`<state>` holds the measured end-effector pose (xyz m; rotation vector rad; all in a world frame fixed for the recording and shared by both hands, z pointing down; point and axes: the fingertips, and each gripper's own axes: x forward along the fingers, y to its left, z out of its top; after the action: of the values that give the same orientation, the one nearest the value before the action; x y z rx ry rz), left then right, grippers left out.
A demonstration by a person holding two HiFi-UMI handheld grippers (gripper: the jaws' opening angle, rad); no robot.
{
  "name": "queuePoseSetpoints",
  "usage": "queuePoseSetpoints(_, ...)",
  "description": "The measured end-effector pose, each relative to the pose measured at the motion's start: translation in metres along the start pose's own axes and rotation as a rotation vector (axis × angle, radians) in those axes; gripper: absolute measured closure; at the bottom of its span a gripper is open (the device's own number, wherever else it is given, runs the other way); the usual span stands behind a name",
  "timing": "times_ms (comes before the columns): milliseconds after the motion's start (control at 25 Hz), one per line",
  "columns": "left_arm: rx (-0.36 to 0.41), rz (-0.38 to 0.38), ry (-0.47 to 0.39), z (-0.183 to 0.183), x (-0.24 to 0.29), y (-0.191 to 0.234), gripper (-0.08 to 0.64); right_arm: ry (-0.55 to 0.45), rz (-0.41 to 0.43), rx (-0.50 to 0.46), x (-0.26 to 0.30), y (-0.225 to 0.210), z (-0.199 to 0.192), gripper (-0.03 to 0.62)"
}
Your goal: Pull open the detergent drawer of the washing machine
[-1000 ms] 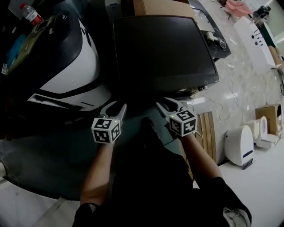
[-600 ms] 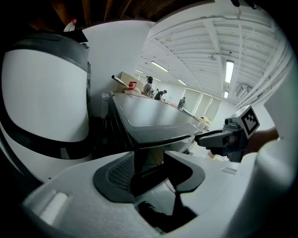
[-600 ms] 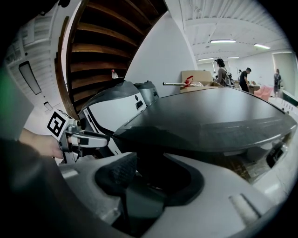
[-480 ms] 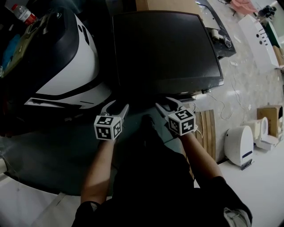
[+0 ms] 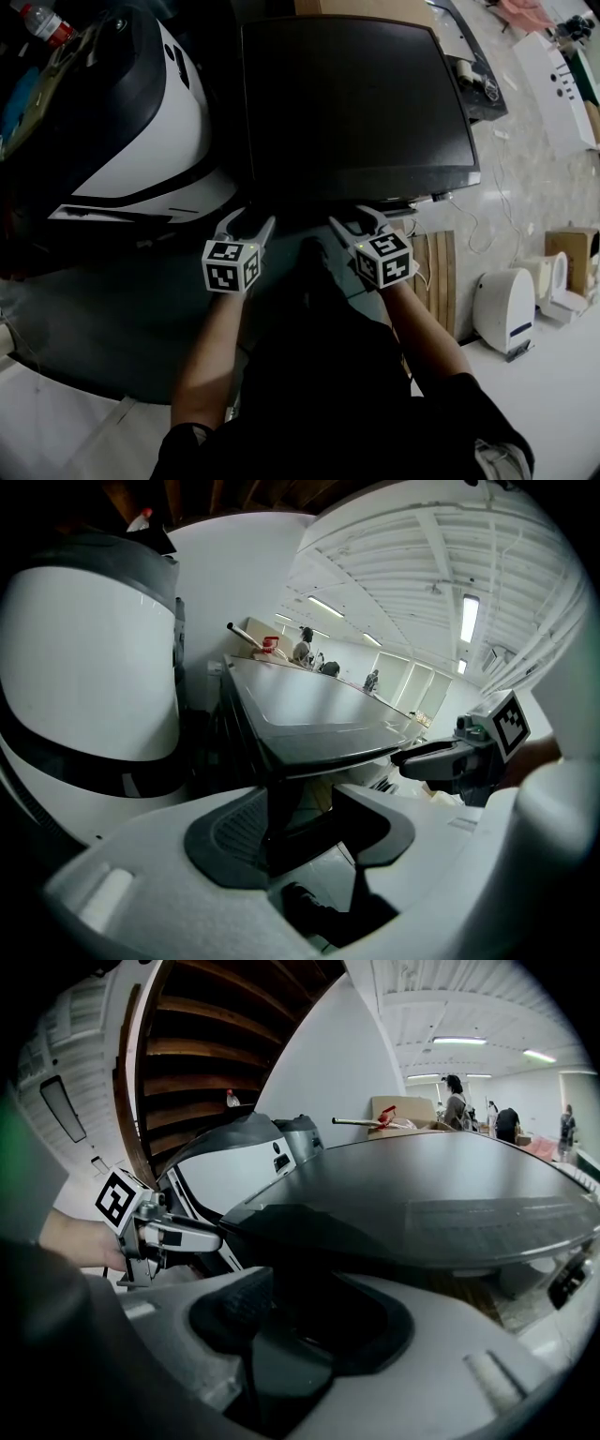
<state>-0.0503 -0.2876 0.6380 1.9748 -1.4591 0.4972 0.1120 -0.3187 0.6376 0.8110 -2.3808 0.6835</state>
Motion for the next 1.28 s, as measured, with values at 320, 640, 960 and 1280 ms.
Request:
queuePoseSetpoints(320, 0.011, -0.012, -0.007, -0.003, 0.000, -0.004, 0.351, -0.001, 0.021, -0.043, 0.000, 0.001, 0.000, 0.400)
queuePoseSetpoints(640, 0.018, -0.016, 0.000, -0.008, -0.006, -0.004, 0.379, 0.005, 0.038, -0.040, -0.006, 0.006, -0.006, 0.406)
queuePoseSetpoints(960, 0.019, -0.051, -0.001, -0.001, -0.007, 0.000, 0.371, 0.002, 0.007, -0.053, -0.003, 0.001, -0.003, 0.437)
queuePoseSetpoints(1280, 0.067, -0.058, 0.023, -0.014, -0.014, -0.010, 0.395, 0.012, -0.012, -0.090, -0.011, 0.005, -0.014, 0.481)
